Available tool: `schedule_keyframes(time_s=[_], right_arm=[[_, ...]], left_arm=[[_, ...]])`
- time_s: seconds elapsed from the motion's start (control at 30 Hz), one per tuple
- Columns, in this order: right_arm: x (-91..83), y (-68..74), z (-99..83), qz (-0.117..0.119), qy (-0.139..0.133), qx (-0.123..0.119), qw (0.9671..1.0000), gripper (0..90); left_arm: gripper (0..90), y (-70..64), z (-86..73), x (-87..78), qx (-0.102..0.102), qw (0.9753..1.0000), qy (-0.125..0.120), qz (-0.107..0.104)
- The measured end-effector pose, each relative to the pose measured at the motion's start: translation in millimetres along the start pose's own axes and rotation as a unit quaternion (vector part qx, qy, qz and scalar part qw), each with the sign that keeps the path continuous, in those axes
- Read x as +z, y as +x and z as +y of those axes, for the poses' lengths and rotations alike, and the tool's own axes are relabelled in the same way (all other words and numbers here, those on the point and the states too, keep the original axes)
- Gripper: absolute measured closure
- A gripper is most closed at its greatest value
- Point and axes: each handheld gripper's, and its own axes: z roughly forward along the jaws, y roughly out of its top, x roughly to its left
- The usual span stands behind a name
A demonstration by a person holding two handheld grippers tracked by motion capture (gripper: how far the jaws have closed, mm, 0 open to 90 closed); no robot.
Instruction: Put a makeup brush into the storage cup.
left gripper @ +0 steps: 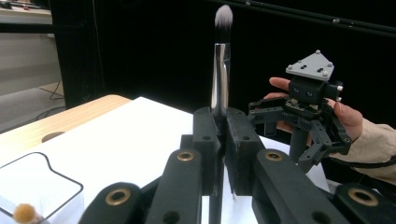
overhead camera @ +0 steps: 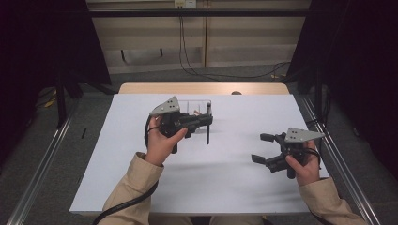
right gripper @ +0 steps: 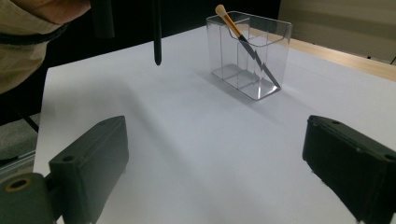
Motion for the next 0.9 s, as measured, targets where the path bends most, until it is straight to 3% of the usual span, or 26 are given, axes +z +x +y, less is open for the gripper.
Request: schedule_keyframes(time_s=[0.9], right_arm=[[-6.6, -2.7, -7.1, -0.015, 0.002, 0.002, 0.9999, 7.3]], left_arm=[[84.0, 19.7, 3.8, 7.9, 0.001, 0.9991, -0.012, 0.042]])
